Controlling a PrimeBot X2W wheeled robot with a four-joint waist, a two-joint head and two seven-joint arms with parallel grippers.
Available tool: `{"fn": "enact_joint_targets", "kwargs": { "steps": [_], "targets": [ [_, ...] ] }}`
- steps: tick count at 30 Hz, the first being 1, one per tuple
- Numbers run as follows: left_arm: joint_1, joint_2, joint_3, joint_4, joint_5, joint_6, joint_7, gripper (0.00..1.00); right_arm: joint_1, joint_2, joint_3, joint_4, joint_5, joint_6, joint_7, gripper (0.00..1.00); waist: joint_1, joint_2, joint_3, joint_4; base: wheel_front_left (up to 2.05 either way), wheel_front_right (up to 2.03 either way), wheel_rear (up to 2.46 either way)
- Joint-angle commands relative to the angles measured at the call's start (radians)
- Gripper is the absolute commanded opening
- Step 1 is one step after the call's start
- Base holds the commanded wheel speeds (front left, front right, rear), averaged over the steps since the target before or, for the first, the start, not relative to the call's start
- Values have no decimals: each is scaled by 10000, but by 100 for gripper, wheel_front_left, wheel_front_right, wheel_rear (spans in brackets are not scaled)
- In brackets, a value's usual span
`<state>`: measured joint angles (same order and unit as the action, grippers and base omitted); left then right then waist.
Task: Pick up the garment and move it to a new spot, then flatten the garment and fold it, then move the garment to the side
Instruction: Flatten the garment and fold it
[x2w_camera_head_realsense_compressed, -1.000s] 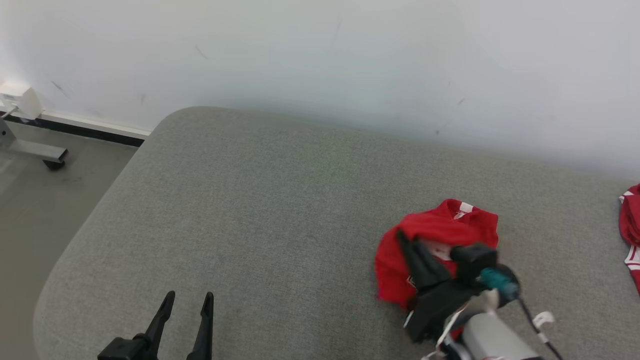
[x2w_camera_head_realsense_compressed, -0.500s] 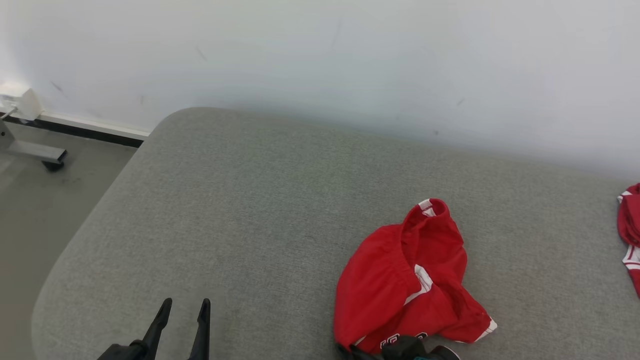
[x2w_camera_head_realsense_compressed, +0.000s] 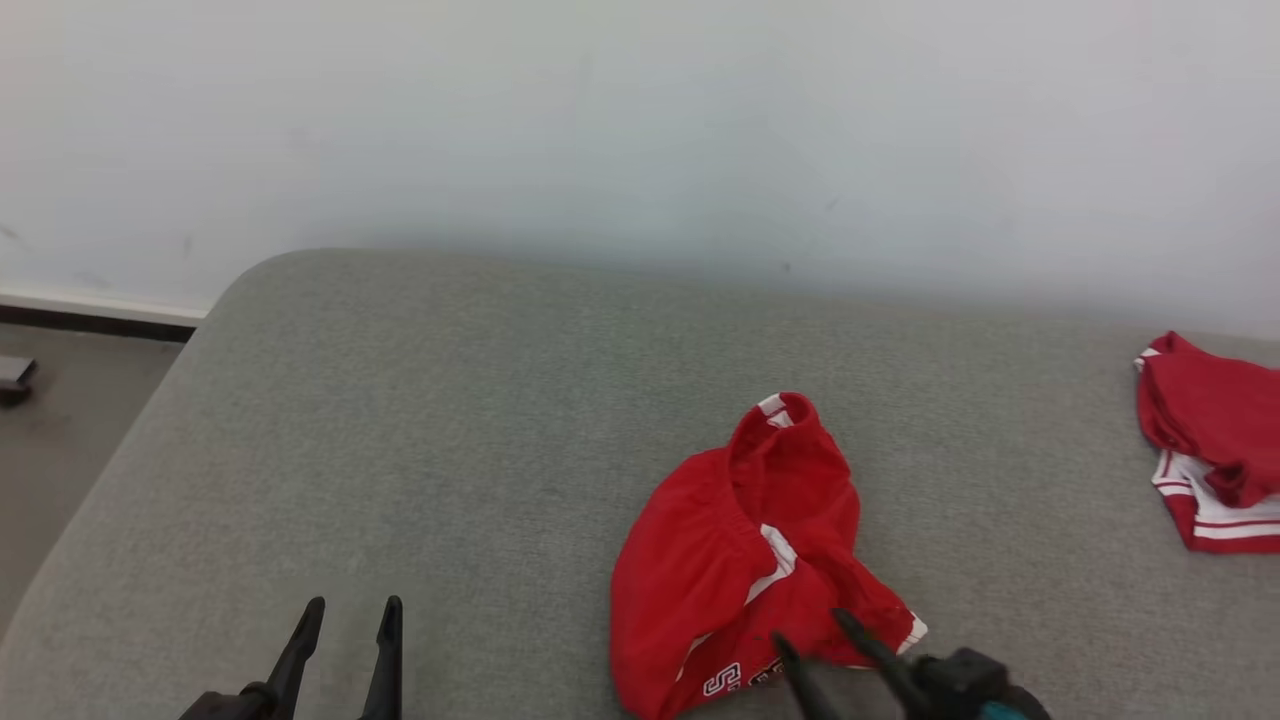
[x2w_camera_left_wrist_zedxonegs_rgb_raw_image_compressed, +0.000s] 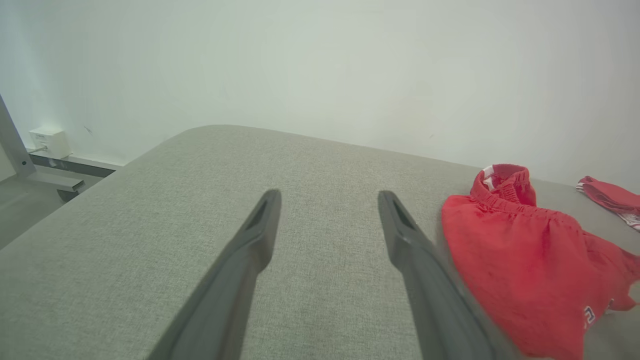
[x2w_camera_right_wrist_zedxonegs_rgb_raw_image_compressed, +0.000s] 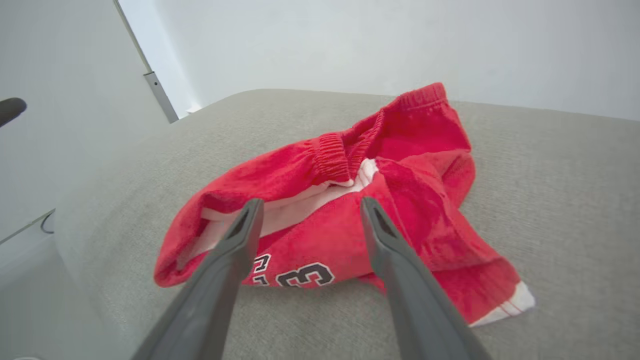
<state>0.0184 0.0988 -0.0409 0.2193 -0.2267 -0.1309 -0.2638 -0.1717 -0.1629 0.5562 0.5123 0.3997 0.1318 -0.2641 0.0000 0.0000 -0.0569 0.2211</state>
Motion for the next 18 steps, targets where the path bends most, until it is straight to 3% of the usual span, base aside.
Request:
{"fn": "enact_joint_targets", "kwargs": {
  "steps": [1, 10, 18],
  "targets": [
    [98, -18, 65, -50, 94, 8, -4, 100, 401, -100, -585, -386, -202, -20, -1, 100, 0, 0, -111, -392, 0, 0, 0],
    [212, -43, 307, -145, 219, 8, -5, 100, 2218, 387, -3990, -2375, -1211, -20, 1, 100, 0, 0, -137, -1208, 0, 0, 0],
    [202, -16, 485, -164, 314, 8, -5, 100, 2863, 741, -4931, -3192, -1566, -20, 1, 100, 0, 0, -84, -1532, 0, 0, 0]
  ]
}}
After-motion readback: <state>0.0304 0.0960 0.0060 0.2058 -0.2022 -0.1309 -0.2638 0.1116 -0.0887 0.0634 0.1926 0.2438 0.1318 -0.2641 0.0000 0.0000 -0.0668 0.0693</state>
